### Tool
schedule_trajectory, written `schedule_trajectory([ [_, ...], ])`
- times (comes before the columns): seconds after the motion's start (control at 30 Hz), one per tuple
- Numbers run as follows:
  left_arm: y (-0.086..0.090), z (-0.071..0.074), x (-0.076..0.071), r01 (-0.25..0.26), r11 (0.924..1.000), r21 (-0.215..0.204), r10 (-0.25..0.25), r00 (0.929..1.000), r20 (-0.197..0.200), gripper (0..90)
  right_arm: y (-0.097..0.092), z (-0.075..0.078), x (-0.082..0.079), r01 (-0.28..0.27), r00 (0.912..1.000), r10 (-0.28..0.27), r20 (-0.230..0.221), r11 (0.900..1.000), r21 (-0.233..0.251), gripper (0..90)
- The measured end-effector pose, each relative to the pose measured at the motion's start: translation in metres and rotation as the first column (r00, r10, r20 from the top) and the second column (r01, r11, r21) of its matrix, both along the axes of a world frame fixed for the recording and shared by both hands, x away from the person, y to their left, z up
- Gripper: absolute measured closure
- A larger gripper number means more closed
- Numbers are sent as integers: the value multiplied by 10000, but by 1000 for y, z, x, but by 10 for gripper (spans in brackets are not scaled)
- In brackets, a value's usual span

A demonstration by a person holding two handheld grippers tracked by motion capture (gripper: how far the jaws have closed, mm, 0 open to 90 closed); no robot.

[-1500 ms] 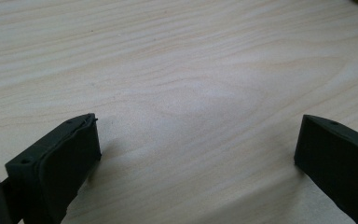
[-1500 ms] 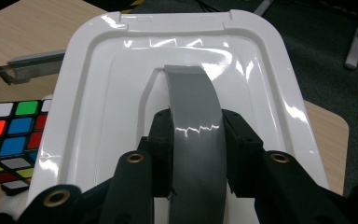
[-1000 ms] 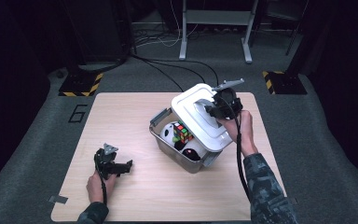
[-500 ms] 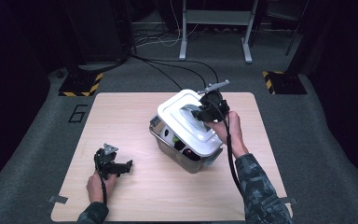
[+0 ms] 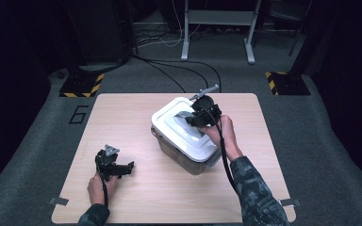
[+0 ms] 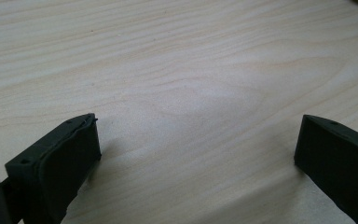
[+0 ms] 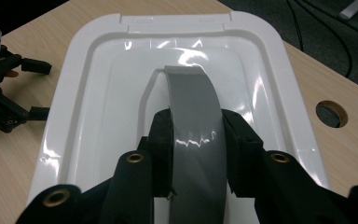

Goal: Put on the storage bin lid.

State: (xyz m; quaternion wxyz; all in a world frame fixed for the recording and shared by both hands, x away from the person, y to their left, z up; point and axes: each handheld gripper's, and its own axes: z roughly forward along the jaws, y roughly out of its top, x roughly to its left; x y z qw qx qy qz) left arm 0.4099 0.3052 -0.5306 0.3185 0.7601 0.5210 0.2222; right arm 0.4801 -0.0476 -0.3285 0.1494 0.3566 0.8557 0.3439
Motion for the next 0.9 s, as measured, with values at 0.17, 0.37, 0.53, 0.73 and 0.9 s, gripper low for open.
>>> schedule_trajectory([
  [0.17,0,0,0,1,10000,-3,-1,10000,-2,2,4,-3,0,-10,10000,11,60,9999,-143,671],
  [0.37,0,0,0,3,10000,4,-3,10000,-2,2,5,-12,-3,61,9998,-59,177,9999,-105,673],
  [0.53,-1,0,0,-61,10000,-64,61,10000,44,2,5,-19,-6,207,9991,-203,370,9997,-120,676],
  [0.73,-1,0,0,-48,10000,-50,48,10000,25,2,4,-25,-8,309,9973,-293,673,9992,-243,678],
  [0.9,0,0,0,-10,10000,4,10,10000,-17,2,6,-16,-10,73,9959,-30,907,9988,-479,670],
])
